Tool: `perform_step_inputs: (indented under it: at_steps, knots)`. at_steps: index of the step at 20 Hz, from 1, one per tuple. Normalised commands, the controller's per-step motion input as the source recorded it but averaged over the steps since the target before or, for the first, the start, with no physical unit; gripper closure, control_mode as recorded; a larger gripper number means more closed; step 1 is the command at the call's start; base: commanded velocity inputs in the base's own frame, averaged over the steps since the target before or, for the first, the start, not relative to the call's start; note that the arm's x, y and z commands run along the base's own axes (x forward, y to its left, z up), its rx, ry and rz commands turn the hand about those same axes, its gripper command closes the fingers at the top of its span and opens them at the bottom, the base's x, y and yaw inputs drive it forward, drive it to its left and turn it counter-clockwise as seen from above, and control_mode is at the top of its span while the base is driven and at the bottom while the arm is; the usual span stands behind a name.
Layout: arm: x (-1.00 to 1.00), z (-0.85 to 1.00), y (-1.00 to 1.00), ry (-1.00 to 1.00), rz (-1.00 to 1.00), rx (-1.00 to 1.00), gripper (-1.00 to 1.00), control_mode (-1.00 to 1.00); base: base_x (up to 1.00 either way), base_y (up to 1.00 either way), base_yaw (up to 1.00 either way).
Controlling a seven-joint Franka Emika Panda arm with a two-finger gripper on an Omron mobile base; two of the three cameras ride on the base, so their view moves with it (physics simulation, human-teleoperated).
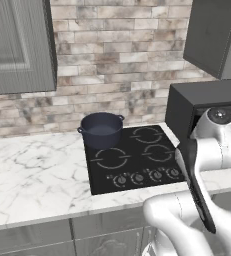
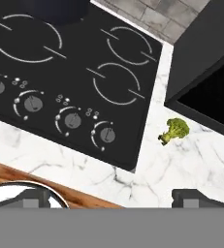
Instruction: Turn on the burner for the pot on the stove. Wait thirty seconds for the pot to heat up. Then add the broccoli to the pot.
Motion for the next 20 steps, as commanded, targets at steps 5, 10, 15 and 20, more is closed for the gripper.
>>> perform_step_inputs:
  at_steps: [5,10,15,20]
  knots:
    - [0.00,0.00,-0.65,-0.03,-0.02,0.29,-1.00,-1.00,0.00,0.00,0.00]
    - [0.00,0.00,-0.47,0.00,-0.10,0.24,-1.00,-1.00,0.00,0.00,0.00]
    - [0.00,0.00,-0.27,0.00,-0.21,0.25,-1.00,-1.00,0.00,0.00,0.00]
    - [0.00,0.00,-0.15,0.00,-0.22,0.18,-1.00,-1.00,0.00,0.00,0.00]
